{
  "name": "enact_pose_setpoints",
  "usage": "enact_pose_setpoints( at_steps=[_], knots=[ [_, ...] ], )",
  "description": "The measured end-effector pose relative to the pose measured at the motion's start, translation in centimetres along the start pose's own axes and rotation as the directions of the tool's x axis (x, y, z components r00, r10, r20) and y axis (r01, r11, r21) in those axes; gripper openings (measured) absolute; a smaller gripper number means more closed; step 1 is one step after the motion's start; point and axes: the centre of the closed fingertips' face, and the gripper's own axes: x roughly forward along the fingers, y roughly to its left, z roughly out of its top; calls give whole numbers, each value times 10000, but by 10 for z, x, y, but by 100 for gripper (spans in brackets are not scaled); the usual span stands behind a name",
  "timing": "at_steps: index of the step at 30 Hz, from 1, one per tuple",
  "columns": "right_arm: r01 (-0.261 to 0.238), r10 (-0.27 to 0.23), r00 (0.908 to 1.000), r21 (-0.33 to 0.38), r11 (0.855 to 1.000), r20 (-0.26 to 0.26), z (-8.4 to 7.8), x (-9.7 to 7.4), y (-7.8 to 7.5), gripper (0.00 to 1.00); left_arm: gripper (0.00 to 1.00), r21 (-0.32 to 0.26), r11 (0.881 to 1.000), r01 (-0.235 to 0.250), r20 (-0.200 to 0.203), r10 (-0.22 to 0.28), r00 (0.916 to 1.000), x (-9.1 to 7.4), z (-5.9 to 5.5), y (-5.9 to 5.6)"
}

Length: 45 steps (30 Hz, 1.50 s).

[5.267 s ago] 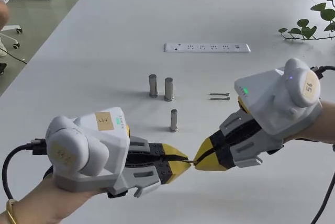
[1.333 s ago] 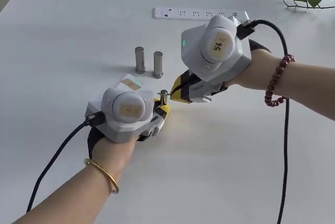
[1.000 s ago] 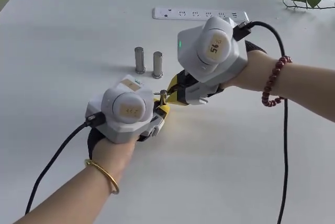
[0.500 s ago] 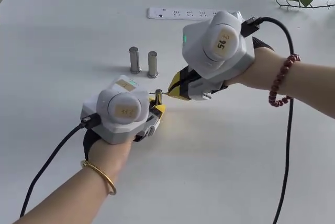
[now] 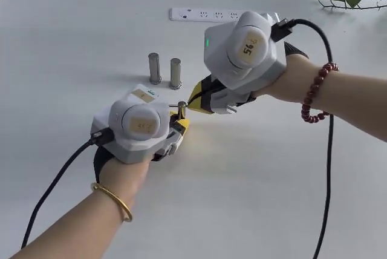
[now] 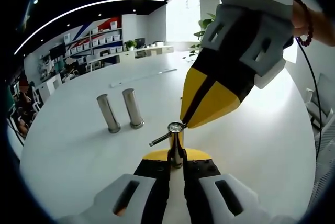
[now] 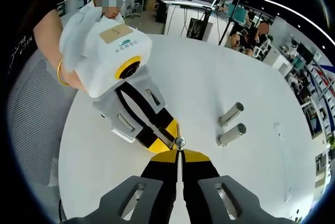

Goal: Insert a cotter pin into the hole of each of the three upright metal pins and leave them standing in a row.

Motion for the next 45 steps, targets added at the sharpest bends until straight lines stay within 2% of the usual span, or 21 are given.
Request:
enact_pose_setpoints(
  at_steps=[6,16,22,29,35,45],
  knots=[
    [70,-70,10000,-2,10000,27,4,1,-1,0,6,38,10000,-8,19,8,10000,0,1,6],
    [204,-209,9995,185,9996,225,16,7,-12,0,6,8,9999,-141,161,141,9998,-1,4,24],
    [192,-200,9993,239,9995,314,22,15,-23,0,6,-49,9997,-248,181,249,9995,-2,4,35],
    [78,-85,9991,181,9998,405,30,22,-27,0,6,-192,9994,-273,218,277,9994,-3,3,44],
    [-48,46,9995,75,10000,316,32,28,-25,0,6,-293,9993,-245,120,249,9996,-3,-1,47],
    [-65,57,9993,200,9998,373,32,28,-29,0,7,-474,9988,-156,292,170,9994,-1,0,49]
  ],
)
